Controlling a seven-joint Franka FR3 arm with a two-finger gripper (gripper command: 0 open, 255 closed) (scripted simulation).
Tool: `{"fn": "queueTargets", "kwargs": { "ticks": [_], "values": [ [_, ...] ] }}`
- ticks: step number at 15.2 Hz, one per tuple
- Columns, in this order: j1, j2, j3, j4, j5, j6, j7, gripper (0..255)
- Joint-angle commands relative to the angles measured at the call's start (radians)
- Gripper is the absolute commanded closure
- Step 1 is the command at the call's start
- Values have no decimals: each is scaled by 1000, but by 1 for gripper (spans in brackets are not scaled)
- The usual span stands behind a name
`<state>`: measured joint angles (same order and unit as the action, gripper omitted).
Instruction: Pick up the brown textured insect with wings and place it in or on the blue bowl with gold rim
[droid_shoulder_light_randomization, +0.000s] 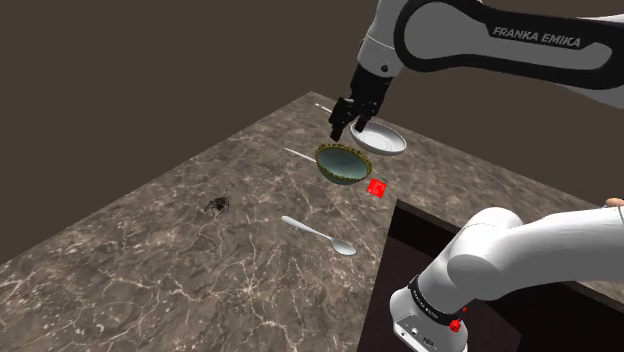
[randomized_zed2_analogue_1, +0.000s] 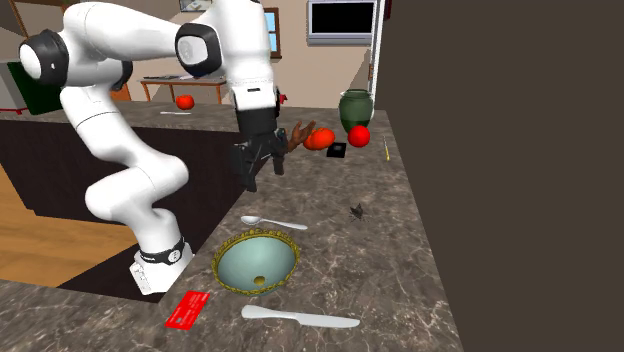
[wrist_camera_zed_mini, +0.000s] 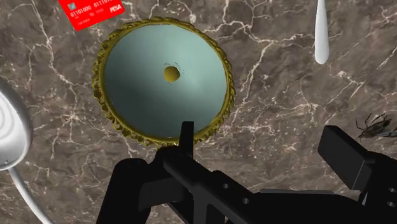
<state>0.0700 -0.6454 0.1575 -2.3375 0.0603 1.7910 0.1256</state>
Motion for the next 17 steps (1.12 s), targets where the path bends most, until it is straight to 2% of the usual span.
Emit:
{"fn": "queueTargets", "kwargs": {
  "ticks": [1,9,17],
  "values": [
    [9,53,37,10,13,37,38,0],
    [37,281,175,87,24,157,188,0],
    [63,559,294,236,-49,242,362,0]
  ]
}}
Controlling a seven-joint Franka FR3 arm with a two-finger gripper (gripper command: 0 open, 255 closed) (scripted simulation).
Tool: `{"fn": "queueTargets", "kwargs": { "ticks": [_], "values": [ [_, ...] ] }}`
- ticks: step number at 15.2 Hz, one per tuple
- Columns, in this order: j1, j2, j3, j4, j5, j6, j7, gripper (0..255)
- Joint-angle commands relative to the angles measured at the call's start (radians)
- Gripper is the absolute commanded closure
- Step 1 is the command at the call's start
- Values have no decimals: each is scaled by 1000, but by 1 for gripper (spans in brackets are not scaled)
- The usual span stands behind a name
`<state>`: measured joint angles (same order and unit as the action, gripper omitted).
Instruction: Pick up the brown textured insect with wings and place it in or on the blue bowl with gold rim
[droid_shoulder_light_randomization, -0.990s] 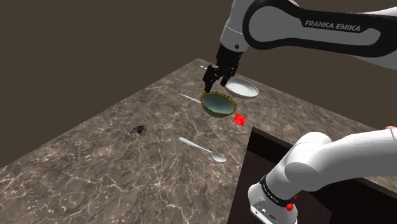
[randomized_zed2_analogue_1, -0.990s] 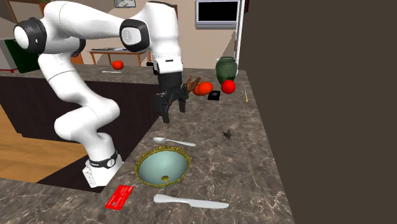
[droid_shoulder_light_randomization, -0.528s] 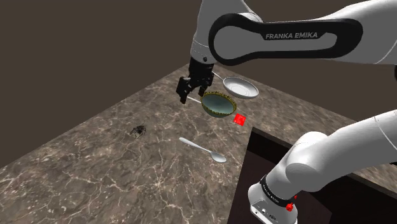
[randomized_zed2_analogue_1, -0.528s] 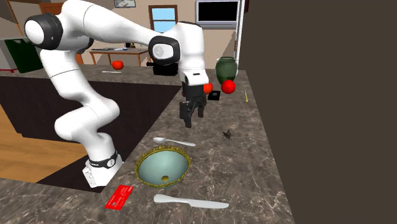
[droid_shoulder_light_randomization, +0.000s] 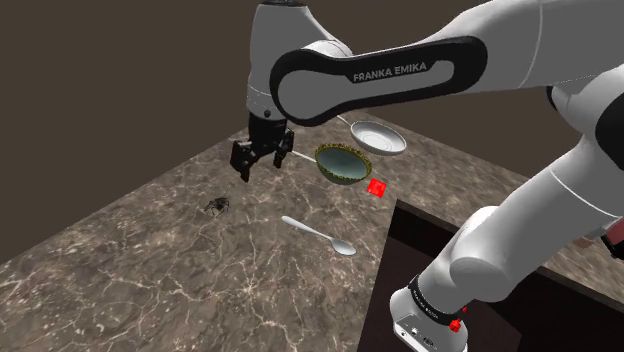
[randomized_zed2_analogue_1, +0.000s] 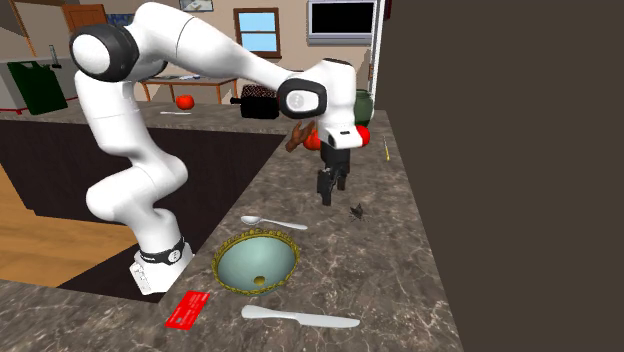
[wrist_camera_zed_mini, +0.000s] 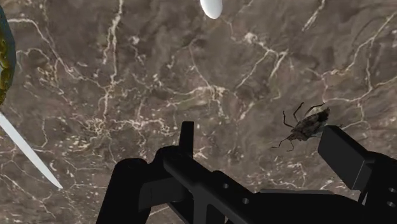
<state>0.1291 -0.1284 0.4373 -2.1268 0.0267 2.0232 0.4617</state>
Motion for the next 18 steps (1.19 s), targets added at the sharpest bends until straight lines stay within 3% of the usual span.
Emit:
{"fn": "queueTargets", "kwargs": {
  "ticks": [1,8,18],
  "values": [
    [10,80,26,49,-31,17,49,0],
    [79,338,66,234,-151,32,197,0],
    [86,381,56,181,-180,122,217,0]
  ]
}}
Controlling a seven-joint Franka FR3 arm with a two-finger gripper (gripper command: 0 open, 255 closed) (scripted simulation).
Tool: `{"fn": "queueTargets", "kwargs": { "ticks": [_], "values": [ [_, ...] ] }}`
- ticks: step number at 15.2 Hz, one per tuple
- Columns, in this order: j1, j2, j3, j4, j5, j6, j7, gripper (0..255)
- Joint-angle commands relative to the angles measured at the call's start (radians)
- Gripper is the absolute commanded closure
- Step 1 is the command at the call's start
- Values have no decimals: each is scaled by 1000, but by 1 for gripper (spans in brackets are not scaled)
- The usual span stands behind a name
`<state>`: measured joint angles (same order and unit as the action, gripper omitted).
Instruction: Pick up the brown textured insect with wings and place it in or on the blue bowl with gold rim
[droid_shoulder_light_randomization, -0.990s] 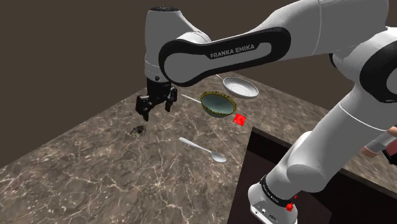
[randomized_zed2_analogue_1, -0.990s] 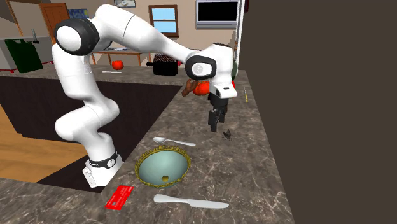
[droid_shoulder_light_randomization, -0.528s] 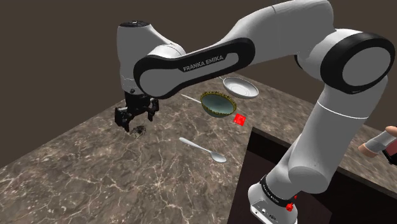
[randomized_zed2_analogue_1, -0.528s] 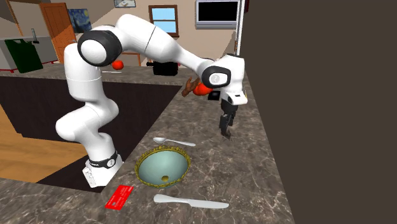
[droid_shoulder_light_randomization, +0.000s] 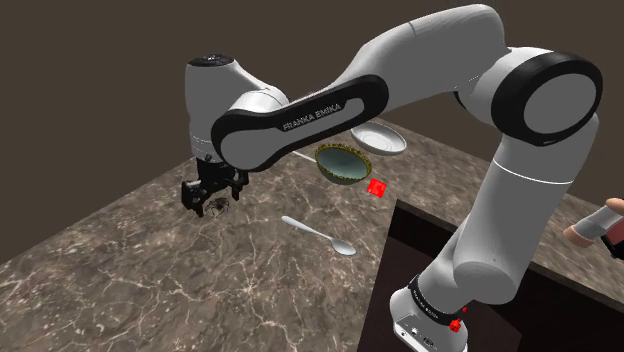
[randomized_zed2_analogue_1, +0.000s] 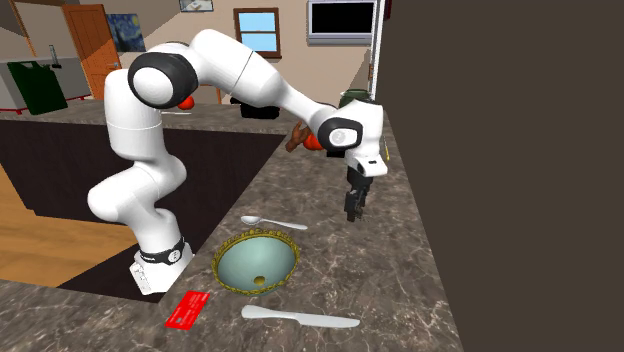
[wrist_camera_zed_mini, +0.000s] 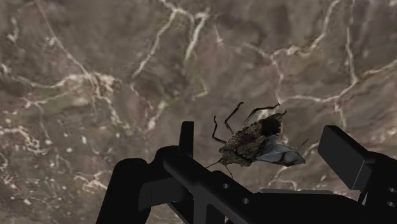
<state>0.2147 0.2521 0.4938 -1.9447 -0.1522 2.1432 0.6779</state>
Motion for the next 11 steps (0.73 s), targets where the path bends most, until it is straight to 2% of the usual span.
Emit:
{"fn": "queueTargets", "kwargs": {
  "ticks": [1,5,6,11],
  "values": [
    [0,1,0,-1,-1,2,0,0],
    [0,1,0,-1,-1,2,0,0],
    [0,1,0,-1,-1,2,0,255],
    [0,1,0,-1,-1,2,0,255]
  ]
}}
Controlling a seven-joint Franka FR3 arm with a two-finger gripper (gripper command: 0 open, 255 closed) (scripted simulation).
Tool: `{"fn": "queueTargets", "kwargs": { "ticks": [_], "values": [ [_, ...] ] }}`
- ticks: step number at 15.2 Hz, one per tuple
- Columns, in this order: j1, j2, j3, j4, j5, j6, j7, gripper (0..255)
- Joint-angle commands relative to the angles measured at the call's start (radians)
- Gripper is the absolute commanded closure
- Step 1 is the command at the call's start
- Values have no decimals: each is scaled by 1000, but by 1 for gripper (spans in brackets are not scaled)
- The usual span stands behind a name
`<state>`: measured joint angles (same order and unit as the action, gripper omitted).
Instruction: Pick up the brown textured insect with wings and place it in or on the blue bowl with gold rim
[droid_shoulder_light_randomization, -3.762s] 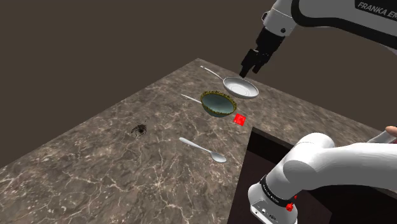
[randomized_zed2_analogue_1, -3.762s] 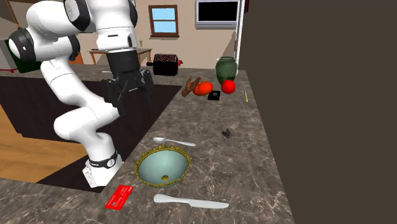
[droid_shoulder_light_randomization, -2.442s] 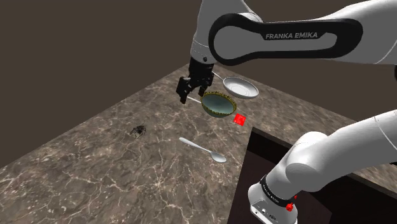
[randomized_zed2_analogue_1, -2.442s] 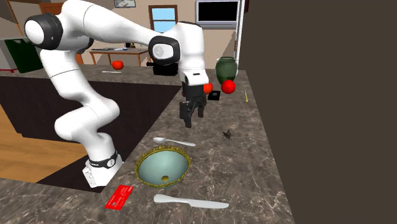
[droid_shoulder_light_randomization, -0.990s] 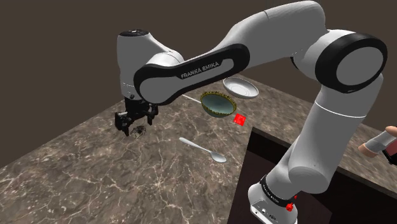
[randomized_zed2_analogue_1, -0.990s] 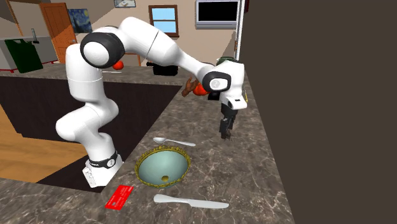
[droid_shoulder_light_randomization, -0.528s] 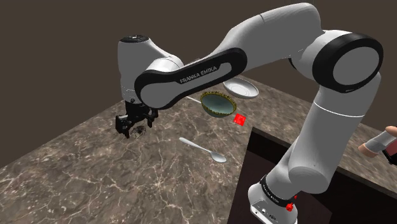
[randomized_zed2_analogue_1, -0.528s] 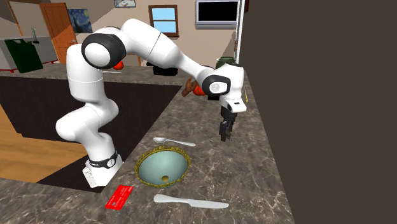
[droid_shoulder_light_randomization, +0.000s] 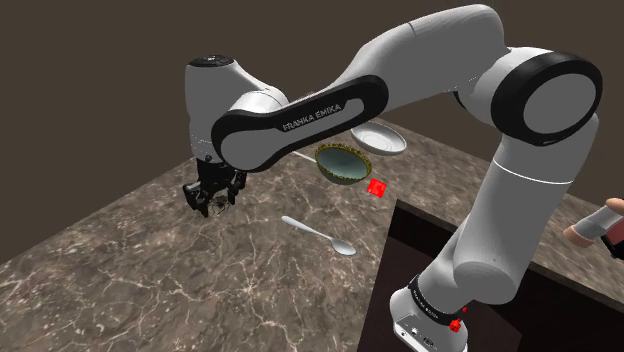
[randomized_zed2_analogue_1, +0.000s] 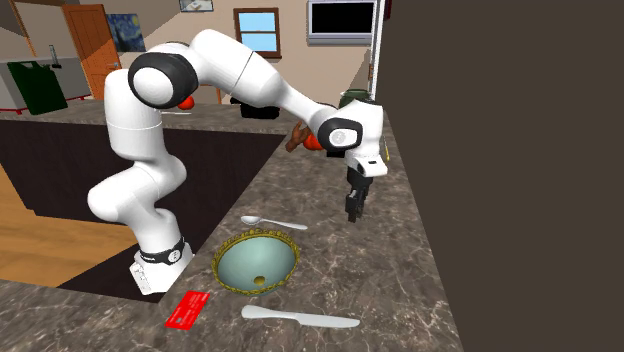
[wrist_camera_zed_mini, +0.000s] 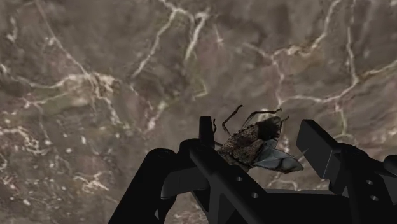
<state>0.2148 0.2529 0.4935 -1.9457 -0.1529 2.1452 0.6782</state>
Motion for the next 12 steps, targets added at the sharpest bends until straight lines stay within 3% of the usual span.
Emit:
{"fn": "queueTargets", "kwargs": {
  "ticks": [1,12],
  "values": [
    [0,0,0,0,0,0,0,255],
    [-8,-48,9,53,32,-94,-22,255]
  ]
}}
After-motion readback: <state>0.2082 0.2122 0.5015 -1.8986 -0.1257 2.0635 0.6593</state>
